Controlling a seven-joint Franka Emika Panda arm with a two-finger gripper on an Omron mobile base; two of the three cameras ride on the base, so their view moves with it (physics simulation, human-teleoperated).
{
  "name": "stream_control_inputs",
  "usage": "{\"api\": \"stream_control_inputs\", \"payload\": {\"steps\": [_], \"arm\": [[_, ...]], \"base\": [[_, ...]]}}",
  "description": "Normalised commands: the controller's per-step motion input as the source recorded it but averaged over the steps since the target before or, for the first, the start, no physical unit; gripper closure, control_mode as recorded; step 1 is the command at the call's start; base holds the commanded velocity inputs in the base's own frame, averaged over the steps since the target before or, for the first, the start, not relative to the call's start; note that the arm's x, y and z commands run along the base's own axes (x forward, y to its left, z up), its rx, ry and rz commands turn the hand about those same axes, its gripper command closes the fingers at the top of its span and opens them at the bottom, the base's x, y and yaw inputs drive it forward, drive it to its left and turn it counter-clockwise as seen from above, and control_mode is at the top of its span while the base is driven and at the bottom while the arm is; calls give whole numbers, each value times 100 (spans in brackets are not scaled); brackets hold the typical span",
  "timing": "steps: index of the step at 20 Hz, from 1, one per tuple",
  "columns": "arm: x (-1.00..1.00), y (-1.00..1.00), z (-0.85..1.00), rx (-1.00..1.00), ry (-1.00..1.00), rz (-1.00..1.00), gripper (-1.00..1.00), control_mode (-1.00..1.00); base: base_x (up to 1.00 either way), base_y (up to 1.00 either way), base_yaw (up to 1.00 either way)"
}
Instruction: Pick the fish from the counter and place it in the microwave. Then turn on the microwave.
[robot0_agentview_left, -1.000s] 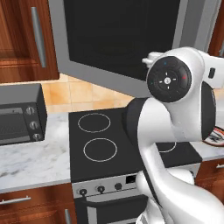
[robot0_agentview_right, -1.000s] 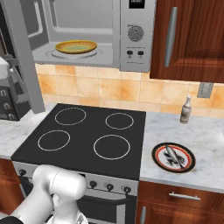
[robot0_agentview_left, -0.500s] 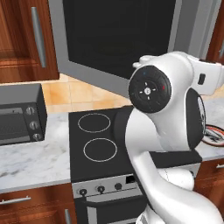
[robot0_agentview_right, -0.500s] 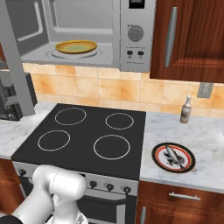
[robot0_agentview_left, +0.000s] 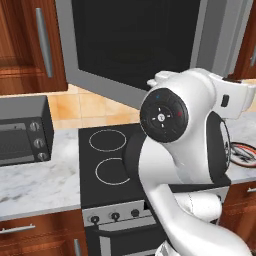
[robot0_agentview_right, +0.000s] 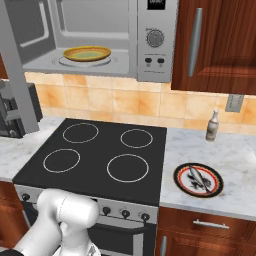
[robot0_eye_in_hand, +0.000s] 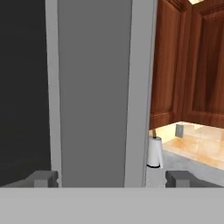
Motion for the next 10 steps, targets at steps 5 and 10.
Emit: {"api": "stream_control_inputs", "payload": {"steps": [5,10], "arm": [[-52,21,12,0,-5,2,-100,-100],[-89,-11,25,0,-4,0,-100,-100]], "base": [[0,0,0],[0,0,0]]}}
